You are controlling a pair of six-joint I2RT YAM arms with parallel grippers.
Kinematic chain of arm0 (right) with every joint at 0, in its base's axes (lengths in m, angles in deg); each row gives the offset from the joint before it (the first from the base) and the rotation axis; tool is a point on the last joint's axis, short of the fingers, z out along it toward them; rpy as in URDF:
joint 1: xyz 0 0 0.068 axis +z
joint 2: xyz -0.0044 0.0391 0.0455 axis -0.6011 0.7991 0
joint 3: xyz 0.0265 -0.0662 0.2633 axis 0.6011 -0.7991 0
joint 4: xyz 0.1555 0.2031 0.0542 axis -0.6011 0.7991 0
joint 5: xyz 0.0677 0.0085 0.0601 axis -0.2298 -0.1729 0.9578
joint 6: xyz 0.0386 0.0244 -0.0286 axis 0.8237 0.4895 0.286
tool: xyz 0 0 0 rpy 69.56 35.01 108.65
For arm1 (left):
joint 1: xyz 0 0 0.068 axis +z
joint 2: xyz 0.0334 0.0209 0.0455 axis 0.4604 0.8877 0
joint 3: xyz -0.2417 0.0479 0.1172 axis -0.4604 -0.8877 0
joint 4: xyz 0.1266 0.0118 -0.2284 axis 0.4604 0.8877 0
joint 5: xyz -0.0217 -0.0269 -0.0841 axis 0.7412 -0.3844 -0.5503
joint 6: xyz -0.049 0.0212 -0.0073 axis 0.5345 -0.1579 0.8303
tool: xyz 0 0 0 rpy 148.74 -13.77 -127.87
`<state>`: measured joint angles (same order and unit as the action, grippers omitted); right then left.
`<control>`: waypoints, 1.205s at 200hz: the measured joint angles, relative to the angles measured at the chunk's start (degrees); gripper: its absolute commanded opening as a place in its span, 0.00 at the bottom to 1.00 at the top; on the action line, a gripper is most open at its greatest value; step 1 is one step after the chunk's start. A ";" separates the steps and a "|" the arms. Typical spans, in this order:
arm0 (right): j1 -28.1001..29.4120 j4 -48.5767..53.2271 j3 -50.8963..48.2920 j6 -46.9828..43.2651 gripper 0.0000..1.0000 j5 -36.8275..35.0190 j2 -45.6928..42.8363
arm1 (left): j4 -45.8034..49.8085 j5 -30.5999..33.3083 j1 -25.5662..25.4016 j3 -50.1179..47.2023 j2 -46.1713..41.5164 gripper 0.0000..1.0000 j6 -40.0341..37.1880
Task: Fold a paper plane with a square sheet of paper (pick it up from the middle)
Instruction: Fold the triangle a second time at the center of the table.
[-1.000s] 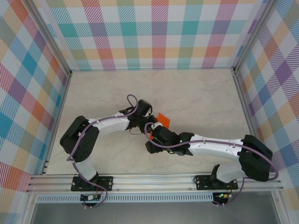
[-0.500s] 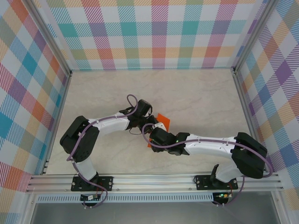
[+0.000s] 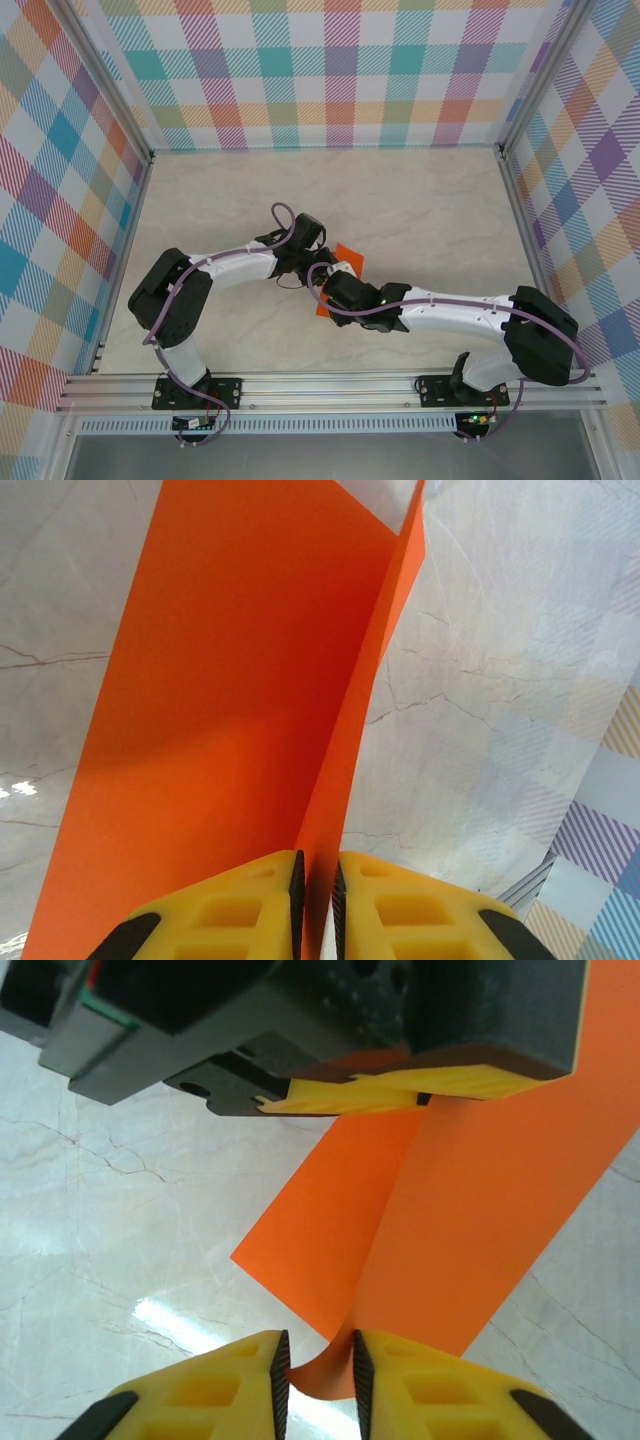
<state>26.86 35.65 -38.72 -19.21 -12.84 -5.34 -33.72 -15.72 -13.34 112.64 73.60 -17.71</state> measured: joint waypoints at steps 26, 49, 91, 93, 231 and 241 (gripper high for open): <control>-1.20 -0.28 -0.02 -0.11 0.12 2.71 -0.20 | 1.31 0.76 0.00 0.07 0.00 0.19 -0.15; -3.41 -1.57 -0.24 -0.15 0.11 6.64 -0.35 | 3.08 2.64 0.00 0.22 -0.04 0.22 -0.52; -8.74 -4.98 -3.45 -0.42 0.12 16.15 -1.42 | 8.24 8.33 -0.02 0.20 -3.28 0.36 -1.55; -9.03 -5.11 -3.56 -0.46 0.12 16.57 -1.46 | 8.39 8.50 -0.02 0.20 -3.54 0.36 -1.57; -28.02 -8.50 -6.14 -7.39 0.10 41.40 2.38 | 9.38 11.19 -0.02 -2.45 -6.58 0.35 -2.01; -28.39 -8.09 -5.68 -7.76 0.10 41.29 3.58 | 9.25 10.93 -0.02 -2.73 -6.58 0.35 -2.19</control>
<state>-1.53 27.56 -44.40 -26.97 28.45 -1.76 -24.47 -4.79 -13.36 109.90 67.02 -19.89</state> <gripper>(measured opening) 0.097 0.353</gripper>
